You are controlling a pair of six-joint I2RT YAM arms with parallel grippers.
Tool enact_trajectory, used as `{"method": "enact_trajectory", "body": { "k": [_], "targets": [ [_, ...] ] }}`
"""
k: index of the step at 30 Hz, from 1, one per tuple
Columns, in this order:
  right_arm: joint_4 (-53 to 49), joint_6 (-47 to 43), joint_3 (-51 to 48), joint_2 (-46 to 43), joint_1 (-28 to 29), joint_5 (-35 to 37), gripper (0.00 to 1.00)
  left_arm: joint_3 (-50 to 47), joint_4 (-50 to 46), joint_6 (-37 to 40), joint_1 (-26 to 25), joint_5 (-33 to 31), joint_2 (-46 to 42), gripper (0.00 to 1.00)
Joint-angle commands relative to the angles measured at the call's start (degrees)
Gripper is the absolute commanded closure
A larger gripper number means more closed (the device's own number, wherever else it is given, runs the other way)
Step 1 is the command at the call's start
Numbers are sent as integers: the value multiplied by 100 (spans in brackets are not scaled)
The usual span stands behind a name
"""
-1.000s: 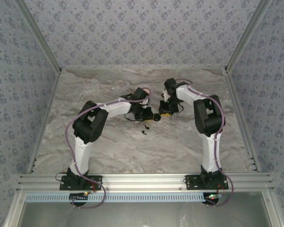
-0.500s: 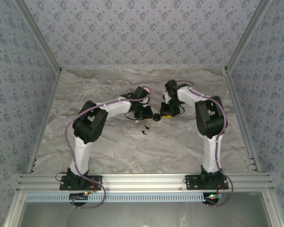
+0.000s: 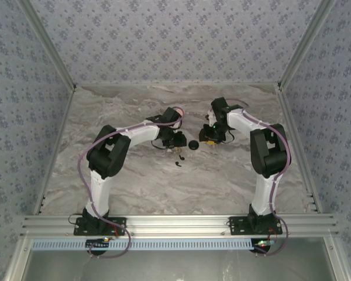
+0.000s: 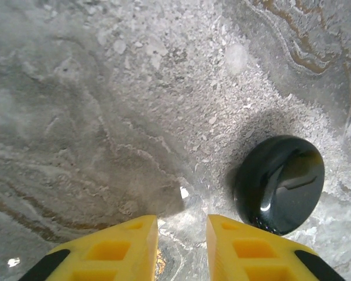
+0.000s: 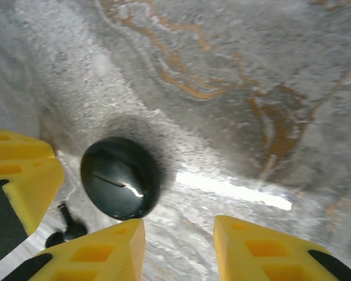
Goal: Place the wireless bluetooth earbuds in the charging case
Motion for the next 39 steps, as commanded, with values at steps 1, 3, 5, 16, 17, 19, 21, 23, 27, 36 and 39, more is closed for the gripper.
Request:
{"method": "enact_trajectory", "body": {
  "k": [1, 3, 5, 16, 17, 19, 21, 23, 27, 36, 39],
  "targets": [
    [333, 206, -192, -39, -4, -581, 62, -244, 585, -259, 128, 460, -255, 69],
    [474, 271, -264, -3, -3, -686, 62, -316, 724, -340, 147, 555, -259, 67],
    [539, 296, -284, 49, -3, -801, 64, -335, 771, -370, 144, 588, -261, 65],
    [538, 379, -173, 297, -25, -835, 70, -422, 1189, -565, 149, 924, -166, 61],
    [539, 392, -178, 315, -33, -835, 71, -439, 1215, -582, 146, 945, -158, 61],
    [539, 410, -177, 352, -39, -843, 72, -441, 1261, -600, 146, 1006, -142, 61],
    [669, 427, -174, 385, -54, -874, 73, -441, 1295, -621, 152, 1061, -114, 61],
    [713, 446, -174, 390, -56, -904, 73, -441, 1314, -629, 151, 1111, -93, 62],
    [731, 456, -167, 423, -65, -916, 74, -443, 1415, -696, 151, 1234, 0, 62],
    [774, 502, -244, 522, -82, -975, 77, -445, 1498, -802, 150, 1329, 140, 62],
    [802, 535, -297, 526, -97, -975, 78, -483, 1567, -847, 148, 1373, 163, 61]
  ]
}}
